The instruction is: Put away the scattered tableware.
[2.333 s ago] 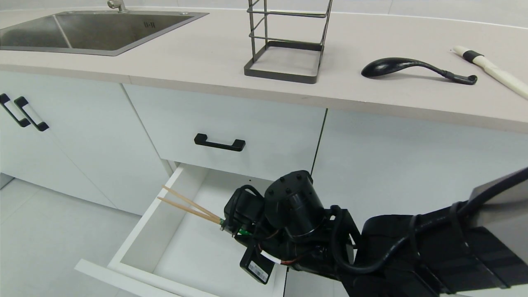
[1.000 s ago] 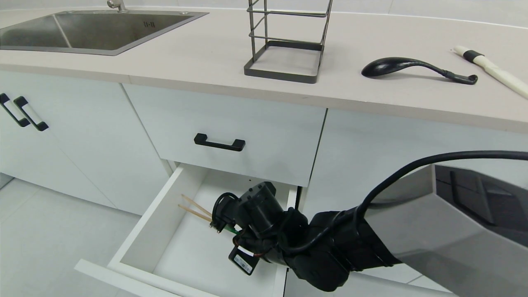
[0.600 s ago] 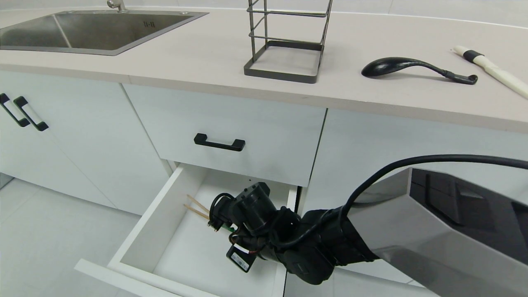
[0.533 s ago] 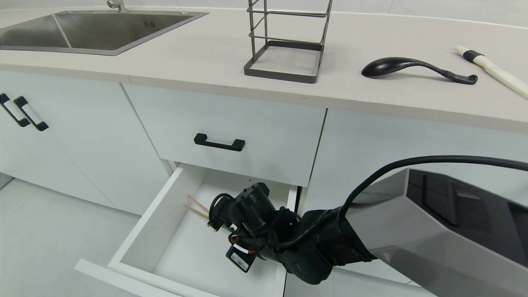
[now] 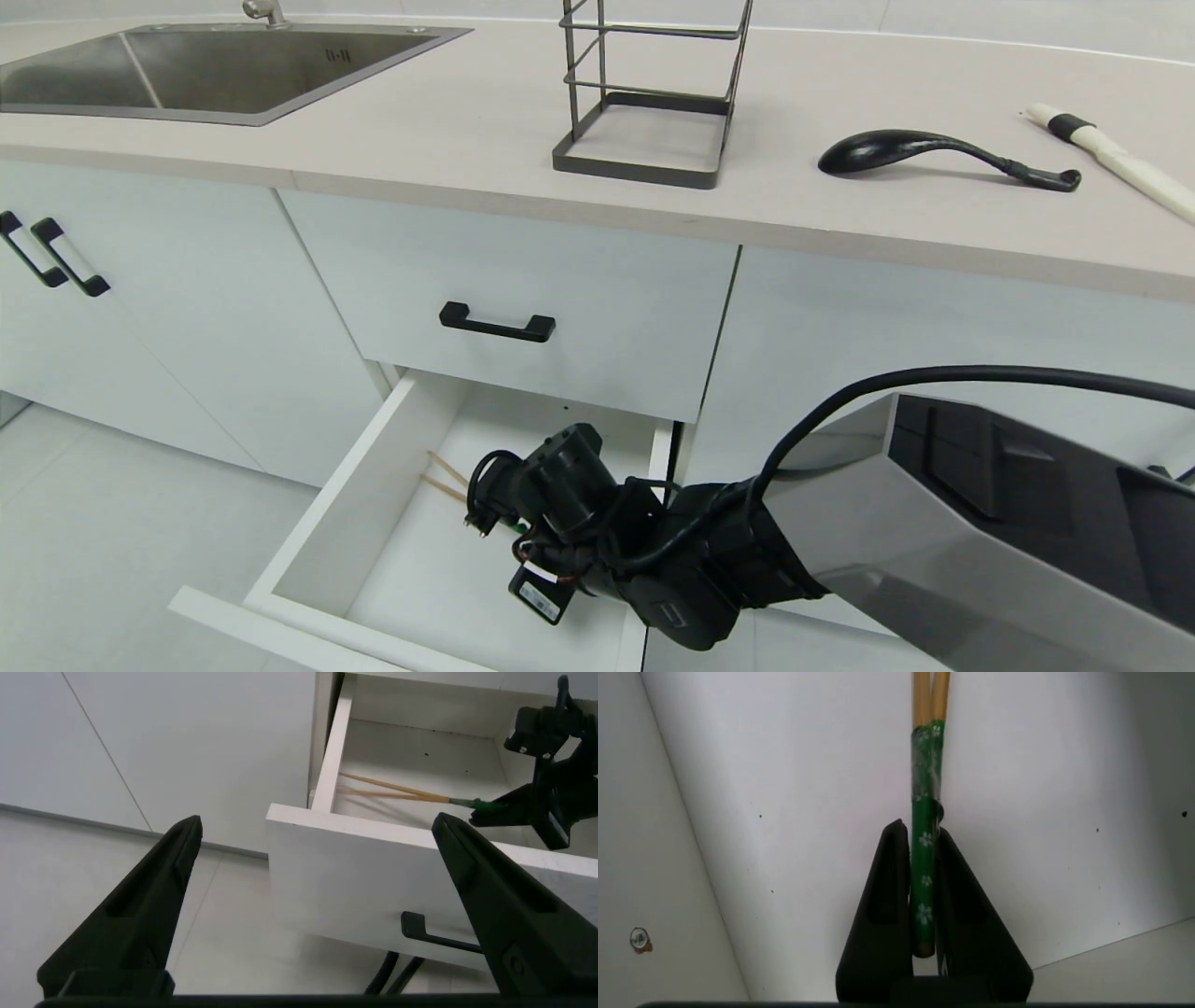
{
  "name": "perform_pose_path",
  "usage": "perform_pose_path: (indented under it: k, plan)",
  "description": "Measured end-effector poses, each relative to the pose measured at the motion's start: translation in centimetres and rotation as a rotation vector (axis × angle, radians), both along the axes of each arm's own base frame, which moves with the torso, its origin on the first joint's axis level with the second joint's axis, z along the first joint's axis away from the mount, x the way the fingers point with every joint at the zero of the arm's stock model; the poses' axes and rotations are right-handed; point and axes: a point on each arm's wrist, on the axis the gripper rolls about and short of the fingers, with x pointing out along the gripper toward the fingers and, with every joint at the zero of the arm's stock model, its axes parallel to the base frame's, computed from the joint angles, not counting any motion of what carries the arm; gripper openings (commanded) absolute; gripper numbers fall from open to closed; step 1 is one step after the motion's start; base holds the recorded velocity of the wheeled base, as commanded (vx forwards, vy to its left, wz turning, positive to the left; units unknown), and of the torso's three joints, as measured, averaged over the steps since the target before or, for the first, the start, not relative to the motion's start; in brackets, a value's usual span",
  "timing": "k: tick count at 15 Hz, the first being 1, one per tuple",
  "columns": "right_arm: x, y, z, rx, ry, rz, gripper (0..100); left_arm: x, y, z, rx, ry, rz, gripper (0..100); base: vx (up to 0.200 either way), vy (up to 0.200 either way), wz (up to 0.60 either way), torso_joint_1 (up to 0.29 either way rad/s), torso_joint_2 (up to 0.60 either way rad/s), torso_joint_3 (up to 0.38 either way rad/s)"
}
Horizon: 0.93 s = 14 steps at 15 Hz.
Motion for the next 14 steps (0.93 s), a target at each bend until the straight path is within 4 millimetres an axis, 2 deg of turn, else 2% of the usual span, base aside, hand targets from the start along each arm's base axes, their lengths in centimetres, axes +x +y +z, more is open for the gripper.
perform_pose_path:
  k: [7,8,14]
  plan:
    - [0.33,0.29,-0.64,-0.025,-0.009,0.023,0,0.00,0.00,0.00,0.000,0.000,0.000,100,0.000,0.000,0.00,0.000,0.00,0.000]
    - [0.38,0.36,-0.60,-0.017,-0.010,0.026,100,0.00,0.00,0.00,0.000,0.000,0.000,100,0.000,0.000,0.00,0.000,0.00,0.000]
    - [-0.19,0.31,0.25,-0.011,-0.014,0.026,100,0.00,0.00,0.00,0.000,0.000,0.000,100,0.000,0.000,0.00,0.000,0.00,0.000]
